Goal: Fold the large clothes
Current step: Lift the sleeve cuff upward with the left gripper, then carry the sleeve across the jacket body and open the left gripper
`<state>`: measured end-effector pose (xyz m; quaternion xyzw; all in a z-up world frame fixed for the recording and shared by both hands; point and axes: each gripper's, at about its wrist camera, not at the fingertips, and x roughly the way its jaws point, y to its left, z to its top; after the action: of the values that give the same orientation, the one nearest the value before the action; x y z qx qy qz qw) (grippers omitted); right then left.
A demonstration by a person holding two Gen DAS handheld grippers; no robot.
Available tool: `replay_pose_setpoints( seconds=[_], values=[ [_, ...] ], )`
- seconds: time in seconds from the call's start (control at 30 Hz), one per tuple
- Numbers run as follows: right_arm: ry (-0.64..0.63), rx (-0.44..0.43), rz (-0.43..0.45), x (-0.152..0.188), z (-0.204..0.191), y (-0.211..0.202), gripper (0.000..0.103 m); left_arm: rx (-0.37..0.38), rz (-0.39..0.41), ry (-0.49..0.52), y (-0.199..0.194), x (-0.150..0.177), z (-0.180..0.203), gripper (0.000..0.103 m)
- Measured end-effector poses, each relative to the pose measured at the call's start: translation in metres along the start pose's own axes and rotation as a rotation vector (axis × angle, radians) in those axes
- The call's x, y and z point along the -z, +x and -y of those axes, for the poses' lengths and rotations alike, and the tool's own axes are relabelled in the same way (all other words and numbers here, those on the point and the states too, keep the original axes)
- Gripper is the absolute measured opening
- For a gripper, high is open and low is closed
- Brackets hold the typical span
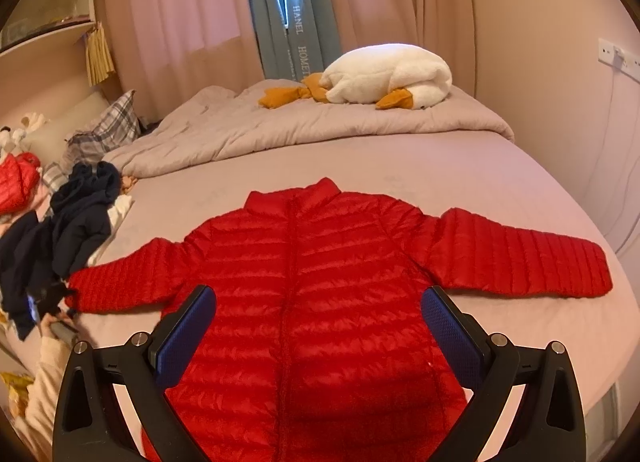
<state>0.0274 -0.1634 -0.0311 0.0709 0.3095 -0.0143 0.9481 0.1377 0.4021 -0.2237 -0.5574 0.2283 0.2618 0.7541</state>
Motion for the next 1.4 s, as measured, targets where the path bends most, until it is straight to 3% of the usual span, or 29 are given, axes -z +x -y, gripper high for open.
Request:
replay_pose_setpoints(
  seconds=[0.2,0.4,0.6,0.8,1.4],
  values=[
    [0.010,0.005,-0.002,0.002,0.005,0.000,0.102,-0.014,0.062,0.132,-0.028,0.013,0.033,0.005],
    [0.016,-0.006,0.016,0.001,0.009,-0.007,0.102,0.059,0.152,0.334,-0.094,0.033,0.103,0.005],
    [0.008,-0.027,0.055,-0.001,0.012,-0.018,0.102,0.156,0.226,0.554,-0.170,0.075,0.186,0.005],
    [0.013,-0.042,0.106,-0.002,0.018,-0.031,0.102,0.201,0.252,0.749,-0.215,0.124,0.247,0.005],
    [0.125,0.010,0.194,0.009,0.066,-0.057,0.102,0.373,0.182,1.073,-0.268,0.252,0.330,0.006]
  ],
)
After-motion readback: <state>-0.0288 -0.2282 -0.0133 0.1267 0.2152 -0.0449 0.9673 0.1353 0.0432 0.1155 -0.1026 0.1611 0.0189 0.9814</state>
